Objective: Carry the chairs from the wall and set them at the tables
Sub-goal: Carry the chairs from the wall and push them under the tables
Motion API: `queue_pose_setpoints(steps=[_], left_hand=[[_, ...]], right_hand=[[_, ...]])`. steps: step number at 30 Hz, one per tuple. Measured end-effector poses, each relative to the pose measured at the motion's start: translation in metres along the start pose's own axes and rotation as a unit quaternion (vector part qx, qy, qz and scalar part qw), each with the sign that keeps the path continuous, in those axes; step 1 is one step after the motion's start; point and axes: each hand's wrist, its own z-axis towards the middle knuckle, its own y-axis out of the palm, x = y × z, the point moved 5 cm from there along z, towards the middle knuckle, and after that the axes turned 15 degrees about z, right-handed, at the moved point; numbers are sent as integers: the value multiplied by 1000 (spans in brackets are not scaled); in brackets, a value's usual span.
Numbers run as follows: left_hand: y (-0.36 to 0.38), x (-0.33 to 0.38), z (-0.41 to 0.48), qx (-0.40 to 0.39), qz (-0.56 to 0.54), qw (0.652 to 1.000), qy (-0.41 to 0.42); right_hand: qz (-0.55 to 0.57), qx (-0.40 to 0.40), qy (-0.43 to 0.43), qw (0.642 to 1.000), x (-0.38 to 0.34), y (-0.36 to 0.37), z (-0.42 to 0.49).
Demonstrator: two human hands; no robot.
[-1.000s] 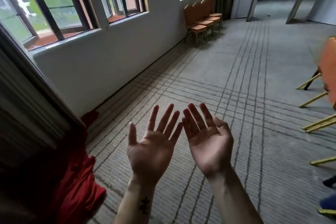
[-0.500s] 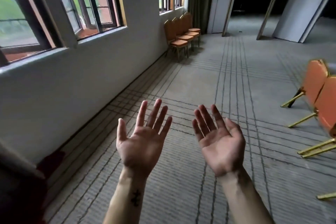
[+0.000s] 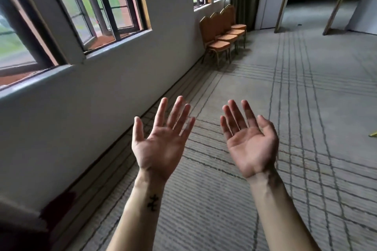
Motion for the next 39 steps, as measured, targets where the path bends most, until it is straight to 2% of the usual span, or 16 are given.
queue_pose_setpoints(steps=[5, 8, 10, 13, 18, 21, 24, 27, 28, 30, 33, 36, 39], left_hand=[[0, 1, 106, 8, -12, 1000, 7], [-5, -19, 182, 10, -11, 999, -33], [-5, -18, 212, 2, -11, 999, -45], [-34, -4, 299, 23, -30, 999, -32], [-78, 36, 438, 33, -31, 999, -20], [-76, 48, 526, 34, -24, 998, -41], [-71, 53, 584, 9, -8, 998, -65], [-84, 56, 651, 26, -31, 997, -72], [-97, 45, 719, 58, -48, 995, -64], [-93, 37, 737, 46, -11, 996, -80], [-93, 26, 765, 19, -21, 996, -88], [-87, 12, 857, 49, -3, 993, -107], [-77, 25, 939, 60, 0, 996, -71]], right_hand=[[1, -16, 40, 999, 1, 25, 108], [10, 5, 43, 999, 2, 17, 174], [29, 16, 17, 999, -9, 17, 206], [36, 40, -27, 998, -19, 13, 302], [10, 31, 12, 999, 43, 38, 439], [-13, 25, 29, 999, 69, 65, 509], [9, 28, -5, 1000, 50, 79, 562], [23, 59, -73, 995, 20, 82, 627], [13, 80, -61, 995, 9, 80, 700], [2, 92, -56, 994, 10, 72, 722], [6, 47, -22, 999, 27, 76, 747], [-32, 64, 3, 997, 17, 74, 839], [-12, 68, -18, 997, -28, 86, 924]])
